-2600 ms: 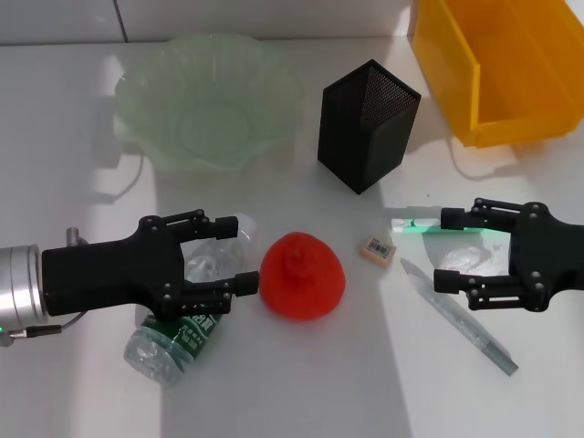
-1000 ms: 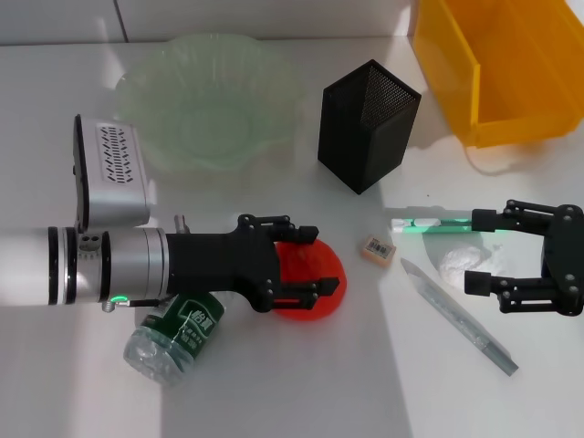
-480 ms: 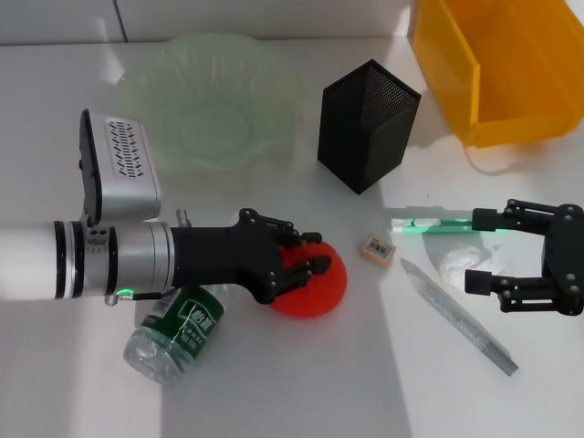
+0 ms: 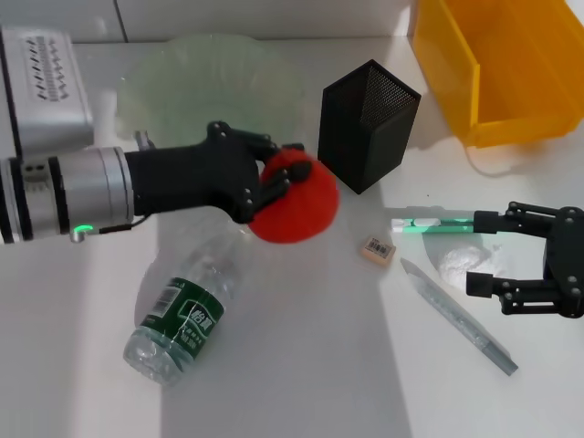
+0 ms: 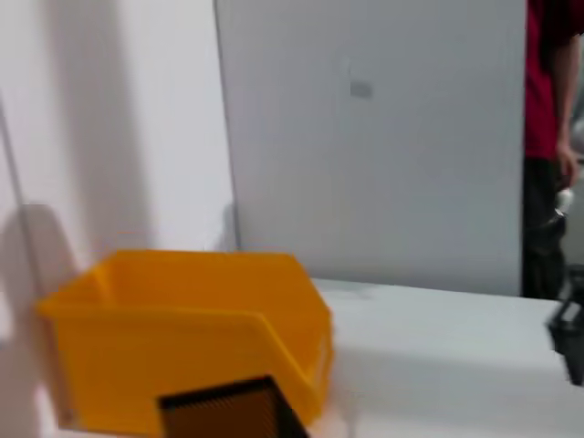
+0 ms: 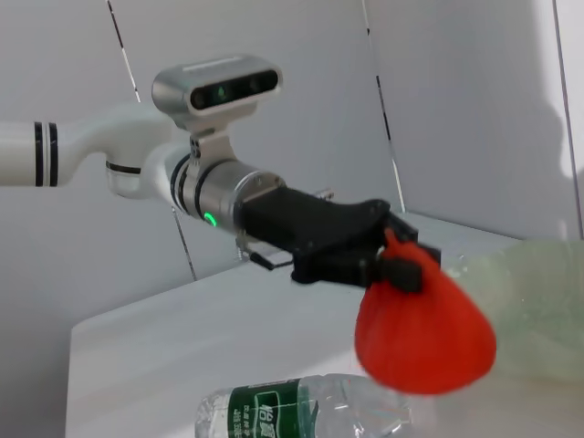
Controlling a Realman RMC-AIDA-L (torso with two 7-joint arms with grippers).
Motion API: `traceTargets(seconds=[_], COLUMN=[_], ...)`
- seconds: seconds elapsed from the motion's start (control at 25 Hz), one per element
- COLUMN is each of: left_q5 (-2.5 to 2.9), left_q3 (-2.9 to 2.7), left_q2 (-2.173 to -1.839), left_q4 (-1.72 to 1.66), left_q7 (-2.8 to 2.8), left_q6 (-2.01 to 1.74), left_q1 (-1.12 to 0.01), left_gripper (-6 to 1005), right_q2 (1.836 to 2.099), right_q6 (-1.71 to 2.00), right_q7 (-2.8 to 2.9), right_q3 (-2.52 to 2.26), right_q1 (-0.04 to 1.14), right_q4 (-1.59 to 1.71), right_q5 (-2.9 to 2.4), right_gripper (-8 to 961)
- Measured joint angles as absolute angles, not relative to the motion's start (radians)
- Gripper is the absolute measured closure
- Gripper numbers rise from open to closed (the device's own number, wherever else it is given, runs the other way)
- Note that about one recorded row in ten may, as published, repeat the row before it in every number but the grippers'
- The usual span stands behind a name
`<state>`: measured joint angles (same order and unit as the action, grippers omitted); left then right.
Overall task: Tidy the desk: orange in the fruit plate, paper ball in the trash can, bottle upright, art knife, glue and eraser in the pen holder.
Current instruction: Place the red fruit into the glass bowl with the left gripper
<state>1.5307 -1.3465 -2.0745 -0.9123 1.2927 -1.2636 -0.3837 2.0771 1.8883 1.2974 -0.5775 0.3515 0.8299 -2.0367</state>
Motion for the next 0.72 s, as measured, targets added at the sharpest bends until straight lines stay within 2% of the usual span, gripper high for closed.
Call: traceTargets(seconds=[0.24, 0.32, 0.56, 0.72], left_q5=[1.463, 1.442, 1.425, 1.372], left_q3=[-1.219, -1.163, -1.121, -1.13], left_q2=[-2.073, -2.073, -2.076, -2.08], left_q4=[-0.91, -0.826, -0.684, -0.642], left_q7=[1.288, 1.267, 1.174, 1.143], left_q6=[-1.17, -1.064, -0.904, -0.84], left_q1=[-0.414, -0.479, -0.57, -0.591], left_gripper=[824, 838, 834, 831], right_q2=[2.077, 2.077, 2.077, 2.077], right_q6=[1.888, 1.888, 1.888, 1.885], right_q7=[1.307, 1.309, 1.309, 1.322], right_q3=[-0.584, -0.585, -0.585, -0.585], right_q1=[0.357, 0.358, 0.364, 0.366], right_q4=[0.83, 0.83, 0.827, 0.825], right_q5=[-2.036, -2.036, -2.034, -2.032], right_gripper=[119, 119, 119, 119])
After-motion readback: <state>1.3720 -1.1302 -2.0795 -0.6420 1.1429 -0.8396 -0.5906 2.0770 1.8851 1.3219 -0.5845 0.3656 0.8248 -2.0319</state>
